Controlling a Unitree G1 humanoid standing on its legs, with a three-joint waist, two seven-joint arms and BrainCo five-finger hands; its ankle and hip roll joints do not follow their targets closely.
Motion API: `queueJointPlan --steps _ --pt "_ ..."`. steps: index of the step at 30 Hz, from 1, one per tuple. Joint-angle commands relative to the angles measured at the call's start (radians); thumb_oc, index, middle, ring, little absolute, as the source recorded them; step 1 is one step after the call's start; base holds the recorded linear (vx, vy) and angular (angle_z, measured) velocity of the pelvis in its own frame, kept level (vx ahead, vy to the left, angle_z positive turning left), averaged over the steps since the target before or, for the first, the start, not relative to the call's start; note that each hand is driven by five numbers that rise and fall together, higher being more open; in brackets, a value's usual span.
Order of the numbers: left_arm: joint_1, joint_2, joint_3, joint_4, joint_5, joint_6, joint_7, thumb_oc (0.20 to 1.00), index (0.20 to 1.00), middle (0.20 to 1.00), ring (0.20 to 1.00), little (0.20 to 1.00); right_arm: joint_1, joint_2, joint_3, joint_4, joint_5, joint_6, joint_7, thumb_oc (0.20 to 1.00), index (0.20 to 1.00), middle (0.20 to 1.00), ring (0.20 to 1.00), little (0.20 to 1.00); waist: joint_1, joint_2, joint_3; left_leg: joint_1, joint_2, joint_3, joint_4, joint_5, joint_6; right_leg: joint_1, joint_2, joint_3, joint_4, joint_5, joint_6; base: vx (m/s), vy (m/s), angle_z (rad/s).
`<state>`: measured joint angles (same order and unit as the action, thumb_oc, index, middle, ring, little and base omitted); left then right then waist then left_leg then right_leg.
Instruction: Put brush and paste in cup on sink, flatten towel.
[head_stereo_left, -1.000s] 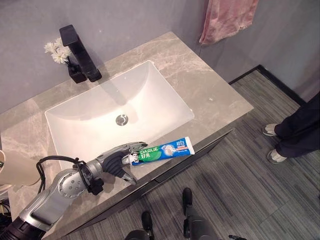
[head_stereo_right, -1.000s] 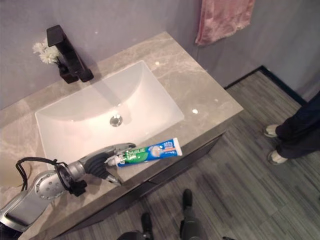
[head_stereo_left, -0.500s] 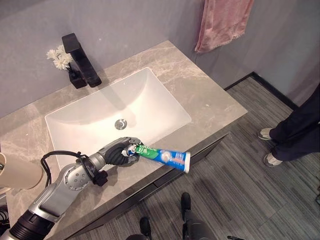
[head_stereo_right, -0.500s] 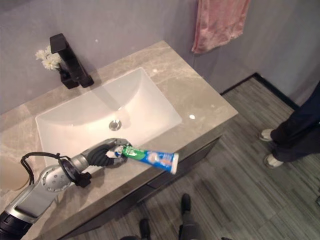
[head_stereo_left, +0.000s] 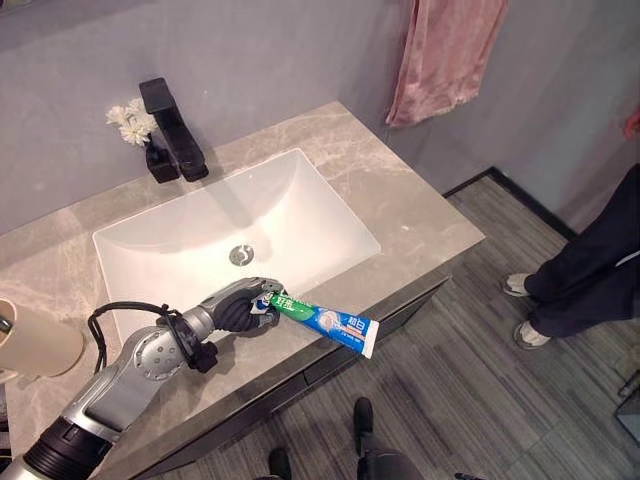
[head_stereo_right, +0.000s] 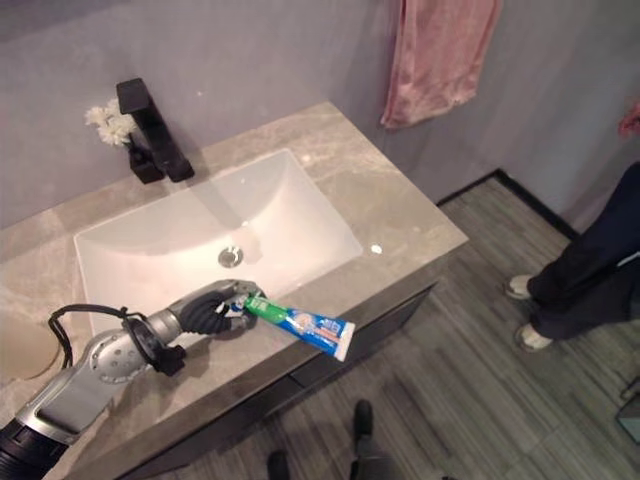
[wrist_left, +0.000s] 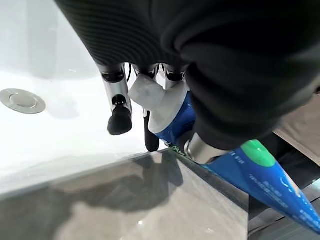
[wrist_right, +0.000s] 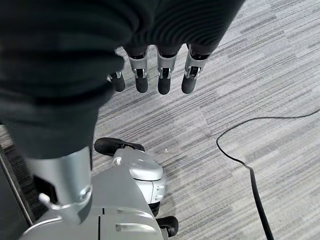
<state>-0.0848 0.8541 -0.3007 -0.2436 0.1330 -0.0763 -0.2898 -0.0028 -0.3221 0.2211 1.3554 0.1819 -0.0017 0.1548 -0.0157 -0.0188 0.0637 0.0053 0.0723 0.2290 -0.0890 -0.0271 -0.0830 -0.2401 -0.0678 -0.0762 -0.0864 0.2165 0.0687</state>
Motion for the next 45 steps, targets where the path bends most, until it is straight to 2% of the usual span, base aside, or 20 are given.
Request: queueJointPlan --steps 1,8,16,18,19,27,33,36,37,39,41,45 --pt "0.011 0.006 -0.053 -0.089 -0.007 -0.06 -0.005 0.2 0.2 0.2 0.2 0.2 0.01 0.028 0.002 0.016 0.023 0.002 -0.006 1.0 1.0 1.0 1.0 1.0 -0.004 -0.007 -0.005 -0.113 0.084 -0.105 0.002 0.031 -0.016 0.109 -0.041 0.01 0.0 -0.166 0.071 0.04 0.007 0.1" --pt "-0.034 -0.062 -0.072 -0.073 -0.032 -0.056 0.009 0.2 0.2 0.2 0.2 0.2 0.029 0.068 -0.016 0.04 0.05 0.009 -0.004 1.0 1.0 1.0 1.0 1.0 -0.006 -0.05 -0.06 -0.067 0.09 -0.121 0.002 0.014 -0.016 0.169 -0.043 -0.015 0.0 -0.177 0.076 0.04 0.051 0.08" --pt "-0.075 -0.146 -0.092 -0.039 -0.128 -0.04 0.048 0.2 0.2 0.2 0.2 0.2 0.038 0.083 -0.047 0.071 0.091 0.012 -0.011 1.0 1.0 1.0 1.0 1.0 -0.011 -0.081 -0.095 -0.029 0.091 -0.124 0.002 0.002 -0.015 0.21 -0.045 -0.027 0.002 -0.181 0.08 0.02 0.048 0.01" --pt "-0.123 -0.214 -0.046 -0.045 -0.232 -0.031 0.119 0.2 0.2 0.2 0.2 0.2 0.038 0.071 -0.098 0.075 0.161 -0.002 -0.035 1.0 1.0 1.0 1.0 1.0 -0.021 -0.092 -0.114 -0.018 0.093 -0.123 0.002 0.001 -0.014 0.224 -0.046 -0.029 0.005 -0.18 0.083 0.02 0.088 0.04" --pt "-0.207 -0.256 -0.002 -0.014 -0.267 -0.031 0.205 0.2 0.2 0.2 0.2 0.2 0.028 0.046 -0.14 0.077 0.211 -0.008 -0.048 1.0 1.0 1.0 1.0 1.0 -0.032 -0.088 -0.128 -0.008 0.093 -0.12 0.002 0.0 -0.015 0.234 -0.046 -0.029 0.006 -0.18 0.085 0.01 0.087 0.06" --pt "-0.257 -0.259 0.16 -0.031 -0.229 -0.066 0.331 0.2 0.2 0.2 0.2 0.2 -0.023 -0.057 -0.285 -0.004 0.326 -0.068 -0.119 1.0 1.0 1.0 1.0 1.0 -0.039 -0.068 -0.151 0.001 0.1 -0.113 0.002 0.0 -0.021 0.24 -0.044 -0.023 0.004 -0.183 0.086 0.01 0.023 0.0" --pt "-0.191 -0.246 0.296 -0.059 -0.173 -0.097 0.386 0.2 0.2 0.2 0.2 0.2 -0.043 -0.198 -0.372 -0.394 0.224 -0.14 -0.238 1.0 1.0 1.0 1.0 1.0 -0.042 -0.051 -0.162 0.011 0.103 -0.107 0.002 0.001 -0.021 0.243 -0.042 -0.018 0.004 -0.189 0.086 0.0 0.013 -0.09" --pt "-0.165 -0.243 0.337 -0.065 -0.153 -0.104 0.396 0.2 0.2 0.2 0.2 0.2 -0.054 -0.254 -0.427 -0.635 0.146 -0.163 -0.291 1.0 1.0 1.0 1.0 1.0 -0.041 -0.043 -0.165 0.015 0.102 -0.107 0.002 -0.002 -0.019 0.247 -0.042 -0.017 0.004 -0.191 0.084 0.0 0.0 0.0" --pt "-0.164 -0.239 0.351 -0.068 -0.143 -0.105 0.403 0.2 0.2 0.2 0.2 0.2 -0.09 -0.291 -0.442 -0.77 0.104 -0.182 -0.301 1.0 1.0 1.0 1.0 1.0 -0.036 -0.042 -0.168 0.016 0.1 -0.109 0.002 -0.002 -0.016 0.248 -0.042 -0.018 0.003 -0.193 0.081 0.0 0.0 0.0" --pt "-0.163 -0.237 0.36 -0.07 -0.134 -0.107 0.405 0.2 0.2 0.2 0.2 0.2 -0.117 -0.304 -0.445 -0.856 0.11 -0.195 -0.287 1.0 1.0 1.0 1.0 1.0 -0.031 -0.043 -0.17 0.016 0.098 -0.112 0.002 -0.002 -0.015 0.25 -0.042 -0.019 0.003 -0.195 0.079 0.0 0.0 0.0" --pt "-0.16 -0.234 0.368 -0.08 -0.132 -0.109 0.4 0.2 0.2 0.2 0.2 0.2 -0.174 -0.329 -0.408 -1.035 0.107 -0.206 -0.221 1.0 1.0 1.0 1.0 1.0 -0.018 -0.047 -0.173 0.015 0.096 -0.114 0.002 -0.001 -0.013 0.252 -0.044 -0.019 0.002 -0.196 0.076 0.0 0.0 0.0" --pt "-0.172 -0.231 0.356 -0.078 -0.137 -0.111 0.398 0.2 0.2 0.2 0.2 0.2 -0.259 -0.325 -0.329 -1.101 0.176 -0.202 -0.162 1.0 1.0 1.0 1.0 1.0 -0.005 -0.05 -0.173 0.014 0.093 -0.114 0.002 0.001 -0.012 0.252 -0.045 -0.023 0.002 -0.196 0.073 0.0 0.0 0.0"
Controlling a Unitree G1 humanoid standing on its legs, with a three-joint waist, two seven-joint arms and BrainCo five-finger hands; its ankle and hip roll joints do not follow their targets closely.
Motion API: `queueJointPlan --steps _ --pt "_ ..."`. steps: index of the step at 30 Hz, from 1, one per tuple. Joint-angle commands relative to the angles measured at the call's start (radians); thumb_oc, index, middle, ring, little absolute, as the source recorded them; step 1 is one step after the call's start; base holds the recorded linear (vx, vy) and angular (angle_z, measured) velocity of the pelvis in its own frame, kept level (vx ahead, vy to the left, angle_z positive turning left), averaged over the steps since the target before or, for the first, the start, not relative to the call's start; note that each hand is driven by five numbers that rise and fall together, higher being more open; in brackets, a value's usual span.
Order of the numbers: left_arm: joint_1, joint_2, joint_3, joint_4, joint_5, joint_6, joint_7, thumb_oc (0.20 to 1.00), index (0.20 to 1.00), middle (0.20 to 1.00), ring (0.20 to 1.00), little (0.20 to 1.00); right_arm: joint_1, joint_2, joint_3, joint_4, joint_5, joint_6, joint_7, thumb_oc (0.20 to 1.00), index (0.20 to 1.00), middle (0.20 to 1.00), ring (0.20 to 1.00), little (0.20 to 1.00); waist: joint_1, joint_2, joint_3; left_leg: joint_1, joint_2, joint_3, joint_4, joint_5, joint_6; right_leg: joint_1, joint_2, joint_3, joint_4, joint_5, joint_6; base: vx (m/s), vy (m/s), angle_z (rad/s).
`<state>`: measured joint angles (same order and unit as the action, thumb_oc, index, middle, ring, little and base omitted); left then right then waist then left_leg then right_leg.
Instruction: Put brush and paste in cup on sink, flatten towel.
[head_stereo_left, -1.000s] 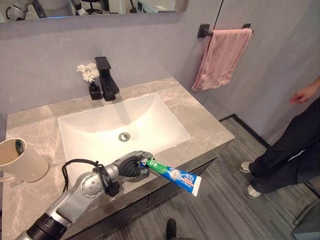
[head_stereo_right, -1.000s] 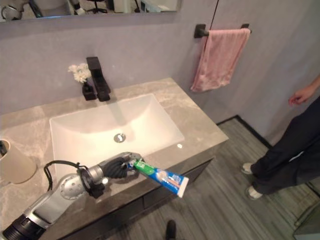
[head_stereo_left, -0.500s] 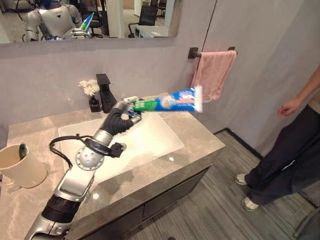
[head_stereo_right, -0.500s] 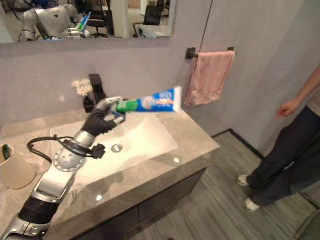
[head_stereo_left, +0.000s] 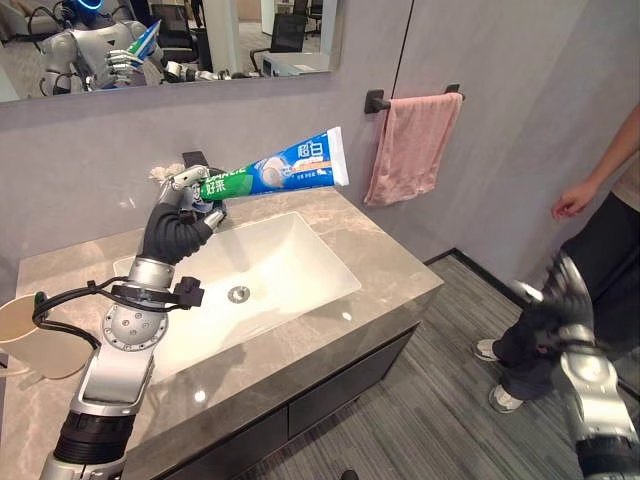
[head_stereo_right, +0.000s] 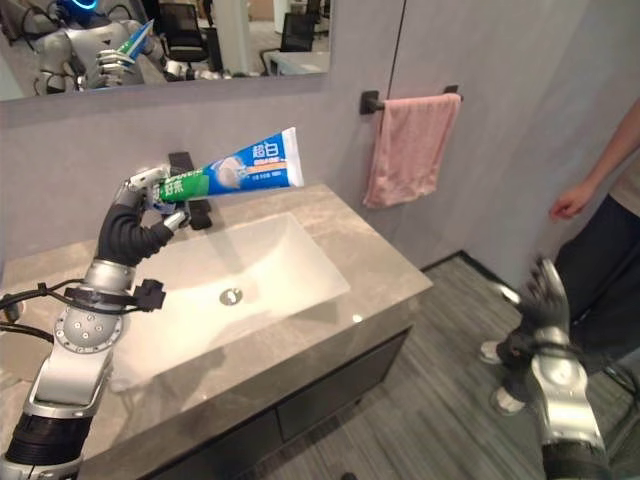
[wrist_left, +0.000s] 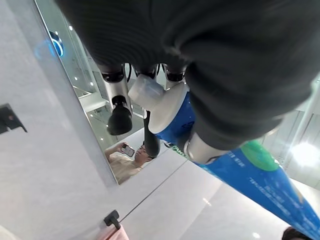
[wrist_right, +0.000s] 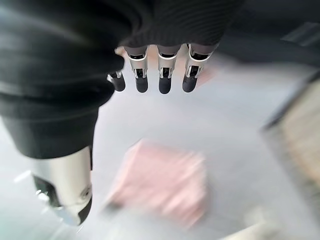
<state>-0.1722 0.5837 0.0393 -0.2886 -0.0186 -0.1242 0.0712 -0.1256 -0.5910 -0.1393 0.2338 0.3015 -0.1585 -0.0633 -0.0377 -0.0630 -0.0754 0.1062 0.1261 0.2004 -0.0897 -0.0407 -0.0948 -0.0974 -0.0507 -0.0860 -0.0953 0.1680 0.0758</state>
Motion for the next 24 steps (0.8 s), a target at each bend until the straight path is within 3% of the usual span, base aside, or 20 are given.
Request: queueJointPlan --steps 1,7,11,15,24 --pt "-0.093 0.041 0.013 -0.032 0.011 -0.066 0.038 0.2 0.2 0.2 0.2 0.2 -0.18 -0.049 0.073 0.012 0.1 -0.04 0.086 1.0 1.0 1.0 1.0 1.0 0.019 -0.007 -0.033 -0.088 0.037 -0.086 0.002 0.016 0.0 0.11 -0.063 -0.013 0.012 -0.148 0.065 0.0 0.0 0.0" --pt "-0.152 0.032 -0.034 -0.026 -0.002 -0.081 0.064 0.2 0.2 0.2 0.2 0.2 -0.384 0.077 0.276 -0.016 0.169 -0.028 0.128 1.0 1.0 1.0 1.0 1.0 0.057 -0.008 -0.029 -0.094 0.031 -0.097 0.002 0.021 0.002 0.117 -0.069 -0.031 0.01 -0.149 0.059 0.0 0.0 0.01" --pt "-0.182 0.037 -0.044 -0.026 0.001 -0.084 0.075 0.2 0.2 0.2 0.2 0.2 -0.428 0.105 0.317 -0.021 0.196 -0.02 0.14 1.0 1.0 1.0 1.0 1.0 0.061 -0.011 -0.026 -0.1 0.03 -0.104 0.002 0.025 0.002 0.118 -0.07 -0.037 0.01 -0.15 0.058 0.0 0.0 0.03" --pt "-0.219 0.027 -0.066 -0.028 0.009 -0.088 0.106 0.2 0.2 0.2 0.2 0.2 -0.46 0.194 0.363 -0.063 0.339 -0.023 0.167 1.0 1.0 1.0 1.0 1.0 0.071 -0.014 -0.024 -0.109 0.025 -0.111 0.002 0.028 0.003 0.117 -0.075 -0.046 0.009 -0.15 0.057 0.0 0.01 0.17" --pt "-0.311 -0.002 -0.13 -0.012 0.032 -0.107 0.204 0.2 0.2 0.2 0.2 0.2 -0.543 0.393 0.401 -0.202 0.566 -0.108 0.159 1.0 1.0 1.0 1.0 1.0 0.107 -0.024 -0.014 -0.135 0.009 -0.132 0.002 0.031 0.009 0.114 -0.086 -0.074 0.008 -0.15 0.061 0.0 0.019 0.07"
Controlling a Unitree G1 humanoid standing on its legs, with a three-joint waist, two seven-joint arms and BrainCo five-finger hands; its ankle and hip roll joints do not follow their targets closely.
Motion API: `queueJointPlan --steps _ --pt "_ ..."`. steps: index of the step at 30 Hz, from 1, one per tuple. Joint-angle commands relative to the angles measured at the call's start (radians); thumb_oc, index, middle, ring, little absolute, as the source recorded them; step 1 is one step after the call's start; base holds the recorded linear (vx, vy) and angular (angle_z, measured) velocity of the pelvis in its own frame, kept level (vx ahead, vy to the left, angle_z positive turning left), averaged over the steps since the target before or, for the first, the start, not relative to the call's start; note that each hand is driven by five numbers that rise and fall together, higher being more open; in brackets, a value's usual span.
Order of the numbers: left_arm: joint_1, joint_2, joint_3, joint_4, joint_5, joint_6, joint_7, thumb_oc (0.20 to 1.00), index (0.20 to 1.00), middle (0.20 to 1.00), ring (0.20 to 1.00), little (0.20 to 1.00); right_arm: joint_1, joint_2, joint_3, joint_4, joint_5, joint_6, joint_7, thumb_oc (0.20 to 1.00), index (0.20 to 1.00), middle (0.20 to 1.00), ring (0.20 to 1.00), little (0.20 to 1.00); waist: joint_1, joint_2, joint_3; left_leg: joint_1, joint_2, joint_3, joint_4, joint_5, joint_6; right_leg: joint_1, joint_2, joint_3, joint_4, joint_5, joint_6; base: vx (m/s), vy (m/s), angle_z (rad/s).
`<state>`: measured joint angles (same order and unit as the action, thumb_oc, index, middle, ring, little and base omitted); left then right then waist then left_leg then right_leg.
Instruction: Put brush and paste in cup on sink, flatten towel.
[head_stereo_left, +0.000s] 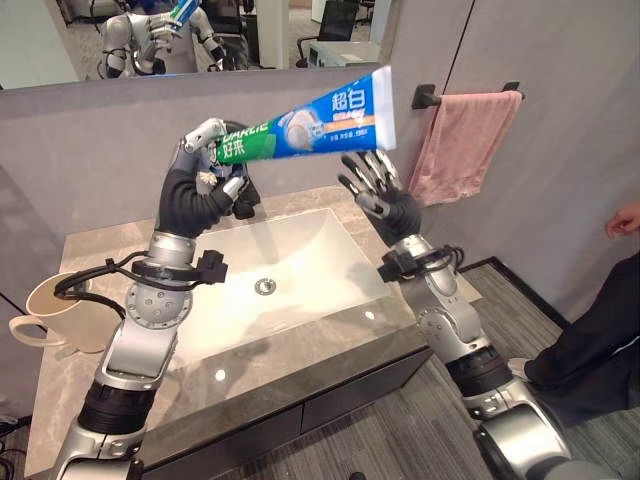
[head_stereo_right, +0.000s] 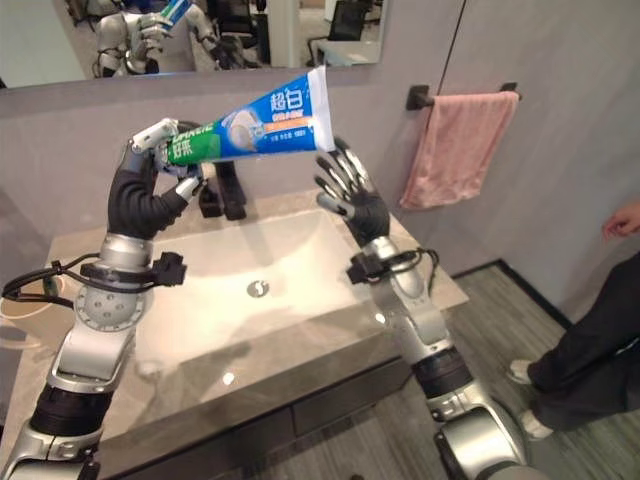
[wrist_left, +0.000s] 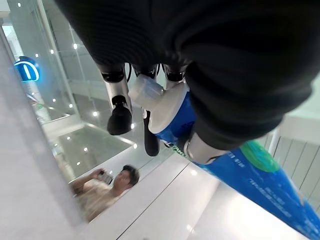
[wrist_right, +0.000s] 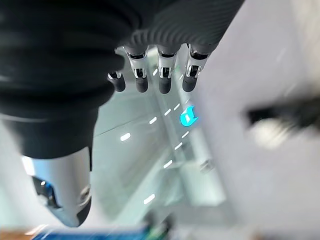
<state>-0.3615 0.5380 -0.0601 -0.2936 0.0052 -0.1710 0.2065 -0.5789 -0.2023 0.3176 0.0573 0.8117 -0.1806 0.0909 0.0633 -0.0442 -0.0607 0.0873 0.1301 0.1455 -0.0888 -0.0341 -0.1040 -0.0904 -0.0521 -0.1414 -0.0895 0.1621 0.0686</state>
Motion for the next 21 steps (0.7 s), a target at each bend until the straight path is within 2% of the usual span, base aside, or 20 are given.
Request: queueJointPlan --steps 1,12,21 --pt "-0.127 0.042 -0.037 -0.005 0.011 -0.061 0.075 0.2 0.2 0.2 0.2 0.2 -0.101 0.018 -0.053 -0.034 0.071 -0.091 0.005 1.0 1.0 1.0 1.0 1.0 0.01 -0.044 -0.028 -0.119 0.004 -0.079 0.002 0.025 0.018 0.105 -0.086 -0.021 0.002 -0.144 0.069 0.0 0.014 0.07" --pt "-0.133 0.032 -0.092 -0.002 0.004 -0.07 0.101 0.2 0.2 0.2 0.2 0.2 -0.182 0.079 -0.038 -0.084 0.111 -0.138 -0.028 1.0 1.0 1.0 1.0 1.0 0.036 -0.051 -0.019 -0.145 -0.003 -0.097 0.002 0.032 0.019 0.096 -0.095 -0.036 0.002 -0.143 0.068 0.01 0.004 0.04" --pt "-0.118 0.019 -0.117 0.009 -0.011 -0.067 0.106 0.2 0.2 0.2 0.2 0.2 -0.197 0.073 -0.024 -0.135 0.121 -0.147 -0.031 1.0 1.0 1.0 1.0 1.0 0.041 -0.06 -0.017 -0.157 -0.007 -0.104 0.002 0.036 0.017 0.094 -0.095 -0.047 0.002 -0.146 0.067 0.01 0.003 0.04"
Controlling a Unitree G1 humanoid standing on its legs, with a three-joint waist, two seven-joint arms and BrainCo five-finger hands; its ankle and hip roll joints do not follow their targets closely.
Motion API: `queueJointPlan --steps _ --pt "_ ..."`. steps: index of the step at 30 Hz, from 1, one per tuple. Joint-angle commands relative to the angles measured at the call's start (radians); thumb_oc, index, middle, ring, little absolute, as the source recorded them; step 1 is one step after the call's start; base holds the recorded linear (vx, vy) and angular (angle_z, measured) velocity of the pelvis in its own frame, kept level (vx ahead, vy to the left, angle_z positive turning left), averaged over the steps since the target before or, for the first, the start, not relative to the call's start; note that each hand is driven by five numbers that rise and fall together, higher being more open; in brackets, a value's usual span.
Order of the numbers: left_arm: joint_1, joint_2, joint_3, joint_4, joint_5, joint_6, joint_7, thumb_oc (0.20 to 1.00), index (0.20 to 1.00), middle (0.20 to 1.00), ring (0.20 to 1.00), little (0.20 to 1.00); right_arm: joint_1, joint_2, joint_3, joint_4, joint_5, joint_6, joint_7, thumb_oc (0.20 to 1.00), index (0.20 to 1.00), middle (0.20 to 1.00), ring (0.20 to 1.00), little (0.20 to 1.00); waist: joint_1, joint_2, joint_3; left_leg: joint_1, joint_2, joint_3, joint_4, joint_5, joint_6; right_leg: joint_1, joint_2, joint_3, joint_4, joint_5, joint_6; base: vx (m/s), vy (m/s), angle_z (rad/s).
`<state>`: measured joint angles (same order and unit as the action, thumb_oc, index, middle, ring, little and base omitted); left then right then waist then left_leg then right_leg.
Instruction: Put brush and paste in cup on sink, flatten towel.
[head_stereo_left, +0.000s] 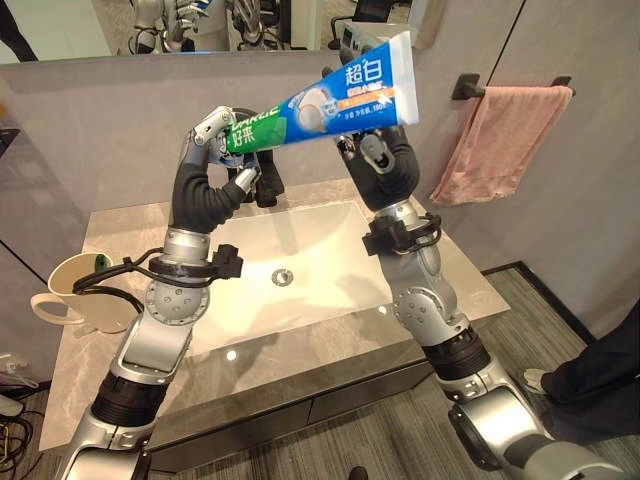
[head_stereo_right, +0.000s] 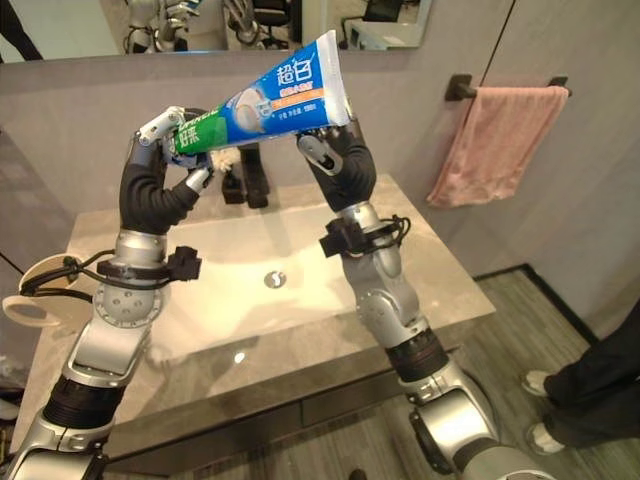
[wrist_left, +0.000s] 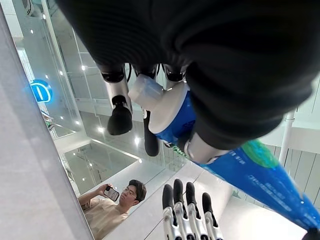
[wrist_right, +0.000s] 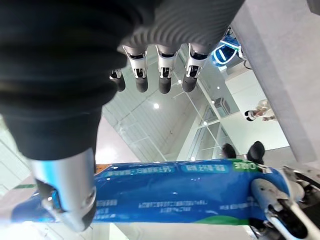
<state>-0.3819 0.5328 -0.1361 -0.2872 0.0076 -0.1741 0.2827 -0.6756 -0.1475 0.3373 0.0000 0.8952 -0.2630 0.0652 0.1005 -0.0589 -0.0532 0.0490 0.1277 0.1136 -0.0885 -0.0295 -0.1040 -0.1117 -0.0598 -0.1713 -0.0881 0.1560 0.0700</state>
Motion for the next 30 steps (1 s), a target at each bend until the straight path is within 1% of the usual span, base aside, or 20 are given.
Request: queueJointPlan --steps 1,3,8,13,18,30 --pt "-0.095 0.025 -0.042 0.005 -0.016 -0.063 0.028 0.2 0.2 0.2 0.2 0.2 -0.099 0.018 -0.042 -0.082 0.039 -0.065 -0.004 1.0 1.0 1.0 1.0 1.0 0.004 -0.046 -0.025 -0.12 -0.004 -0.072 0.001 0.032 0.017 0.115 -0.087 -0.018 0.001 -0.14 0.066 0.0 0.0 0.0" --pt "-0.086 0.025 -0.045 0.006 -0.024 -0.058 0.025 0.2 0.2 0.2 0.2 0.2 -0.099 0.021 -0.038 -0.089 0.05 -0.064 -0.005 1.0 1.0 1.0 1.0 1.0 0.004 -0.048 -0.024 -0.122 -0.003 -0.074 0.001 0.032 0.016 0.113 -0.088 -0.02 0.001 -0.14 0.065 0.0 0.0 0.0" --pt "-0.091 -0.013 -0.047 0.026 -0.059 -0.051 0.054 0.2 0.2 0.2 0.2 0.2 -0.07 0.025 0.011 -0.12 0.064 -0.043 0.018 1.0 1.0 1.0 1.0 1.0 -0.007 -0.051 -0.025 -0.122 0.0 -0.071 0.001 0.034 0.014 0.11 -0.085 -0.017 0.001 -0.141 0.064 0.0 0.0 0.0" --pt "-0.128 -0.01 -0.061 0.052 -0.003 -0.039 0.077 0.2 0.2 0.2 0.2 0.2 -0.045 0.031 0.052 -0.123 0.081 -0.023 0.041 1.0 1.0 1.0 1.0 1.0 -0.018 -0.048 -0.026 -0.121 0.004 -0.064 0.001 0.034 0.013 0.106 -0.083 -0.011 0.001 -0.14 0.064 0.0 0.0 0.0" --pt "-0.091 0.0 -0.061 0.043 0.038 -0.034 0.068 0.2 0.2 0.2 0.2 0.2 -0.057 0.037 0.051 -0.11 0.089 -0.025 0.032 1.0 1.0 1.0 1.0 1.0 -0.02 -0.047 -0.028 -0.12 0.007 -0.06 0.001 0.035 0.012 0.104 -0.082 -0.006 0.001 -0.14 0.063 0.0 0.0 0.0" --pt "0.014 0.007 -0.067 0.013 0.013 -0.033 0.033 0.2 0.2 0.2 0.2 0.2 -0.063 0.04 0.03 -0.099 0.079 -0.043 -0.017 1.0 1.0 1.0 1.0 1.0 -0.015 -0.048 -0.026 -0.125 0.011 -0.062 0.001 0.038 0.01 0.103 -0.078 -0.01 0.001 -0.141 0.061 0.0 0.0 0.0"
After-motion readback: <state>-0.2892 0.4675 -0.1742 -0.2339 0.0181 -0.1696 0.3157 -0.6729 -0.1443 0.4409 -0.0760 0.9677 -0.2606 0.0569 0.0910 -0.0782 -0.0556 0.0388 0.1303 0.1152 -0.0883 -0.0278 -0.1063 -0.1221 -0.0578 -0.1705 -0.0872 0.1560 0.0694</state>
